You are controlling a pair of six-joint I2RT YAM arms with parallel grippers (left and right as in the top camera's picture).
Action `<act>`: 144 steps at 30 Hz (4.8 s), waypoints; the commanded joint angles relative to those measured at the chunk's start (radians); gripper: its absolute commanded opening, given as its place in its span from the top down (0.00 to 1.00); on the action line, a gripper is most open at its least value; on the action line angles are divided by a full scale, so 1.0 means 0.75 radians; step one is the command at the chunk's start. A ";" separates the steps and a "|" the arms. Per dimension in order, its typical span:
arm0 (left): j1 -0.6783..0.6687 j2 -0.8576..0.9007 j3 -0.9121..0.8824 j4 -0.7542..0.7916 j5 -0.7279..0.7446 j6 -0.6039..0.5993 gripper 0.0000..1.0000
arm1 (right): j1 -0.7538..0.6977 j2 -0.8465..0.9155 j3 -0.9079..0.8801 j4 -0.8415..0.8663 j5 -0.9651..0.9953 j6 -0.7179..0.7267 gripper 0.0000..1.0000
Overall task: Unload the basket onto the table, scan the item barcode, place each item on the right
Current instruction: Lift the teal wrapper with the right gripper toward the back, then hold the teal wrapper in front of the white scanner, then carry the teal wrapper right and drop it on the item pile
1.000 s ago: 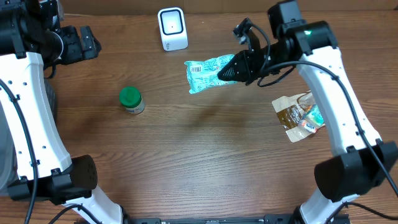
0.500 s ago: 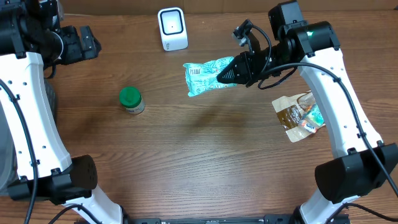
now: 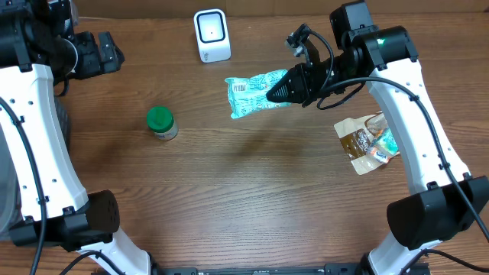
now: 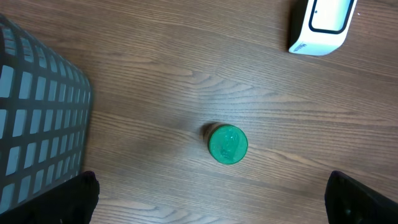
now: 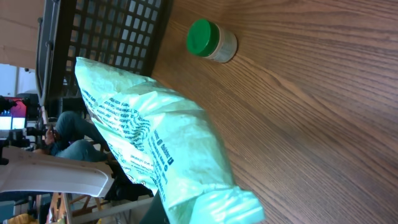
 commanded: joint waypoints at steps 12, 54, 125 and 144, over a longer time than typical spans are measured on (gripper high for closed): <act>-0.009 -0.004 0.001 0.002 -0.008 0.025 0.00 | 0.025 -0.019 0.106 0.007 0.121 0.161 0.96; -0.009 -0.004 0.001 0.002 -0.008 0.025 0.00 | 0.480 0.893 0.368 2.061 1.997 -1.089 0.96; -0.009 -0.004 0.002 0.002 -0.008 0.026 0.01 | -0.244 -0.053 0.023 -0.232 1.140 0.591 0.96; -0.009 -0.004 0.002 0.002 -0.008 0.025 0.01 | -0.327 -0.048 -0.739 0.419 1.350 0.426 0.92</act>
